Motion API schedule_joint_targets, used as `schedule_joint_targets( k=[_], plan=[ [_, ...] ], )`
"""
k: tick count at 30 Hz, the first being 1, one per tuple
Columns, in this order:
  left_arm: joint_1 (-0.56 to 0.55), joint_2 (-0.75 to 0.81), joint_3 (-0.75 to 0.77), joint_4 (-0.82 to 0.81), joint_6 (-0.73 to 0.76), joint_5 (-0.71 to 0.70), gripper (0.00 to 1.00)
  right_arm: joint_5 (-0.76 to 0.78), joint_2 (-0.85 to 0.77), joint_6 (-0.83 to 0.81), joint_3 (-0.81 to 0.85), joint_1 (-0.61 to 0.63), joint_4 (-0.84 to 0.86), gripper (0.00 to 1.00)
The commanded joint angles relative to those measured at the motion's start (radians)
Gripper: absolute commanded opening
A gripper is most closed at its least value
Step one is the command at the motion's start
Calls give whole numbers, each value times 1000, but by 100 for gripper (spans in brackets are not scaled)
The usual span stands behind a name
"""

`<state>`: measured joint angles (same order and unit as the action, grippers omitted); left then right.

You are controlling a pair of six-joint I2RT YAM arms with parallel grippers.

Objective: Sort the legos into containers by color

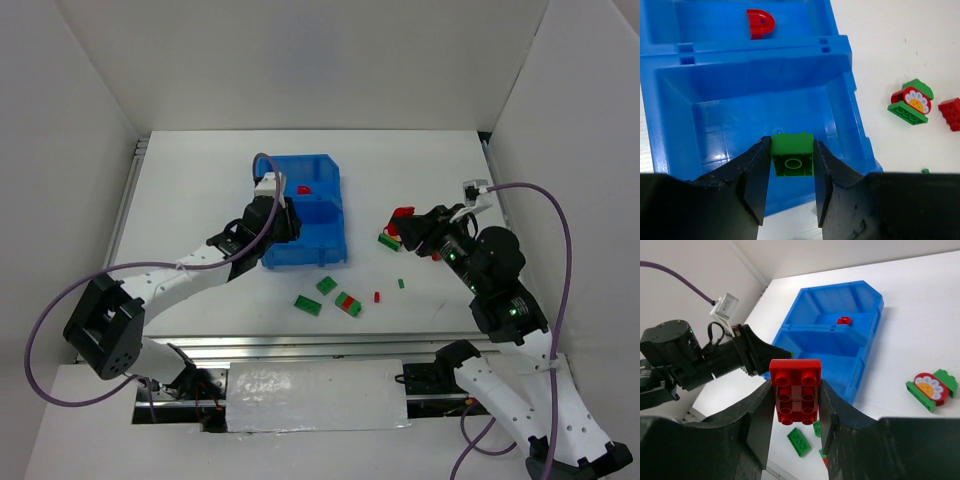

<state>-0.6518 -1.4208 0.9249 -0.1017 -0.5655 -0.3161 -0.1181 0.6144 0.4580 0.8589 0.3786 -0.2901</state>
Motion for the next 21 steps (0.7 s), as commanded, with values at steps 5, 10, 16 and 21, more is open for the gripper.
schedule_joint_targets(
  k=[5, 10, 16, 21],
  plan=[
    [49, -23, 103, 49, -85, -18, 82, 8, 16, -32, 57, -4, -46, 0],
    [60, 83, 114, 99, -79, -21, 100, -21, 91, -32, 45, -6, 8, 0],
    [197, 155, 297, 462, -103, -58, 99, -126, 415, -25, 222, -79, 117, 0],
    [449, 91, 457, 629, -44, 89, 99, -402, 721, -61, 506, -202, 190, 0]
  ],
)
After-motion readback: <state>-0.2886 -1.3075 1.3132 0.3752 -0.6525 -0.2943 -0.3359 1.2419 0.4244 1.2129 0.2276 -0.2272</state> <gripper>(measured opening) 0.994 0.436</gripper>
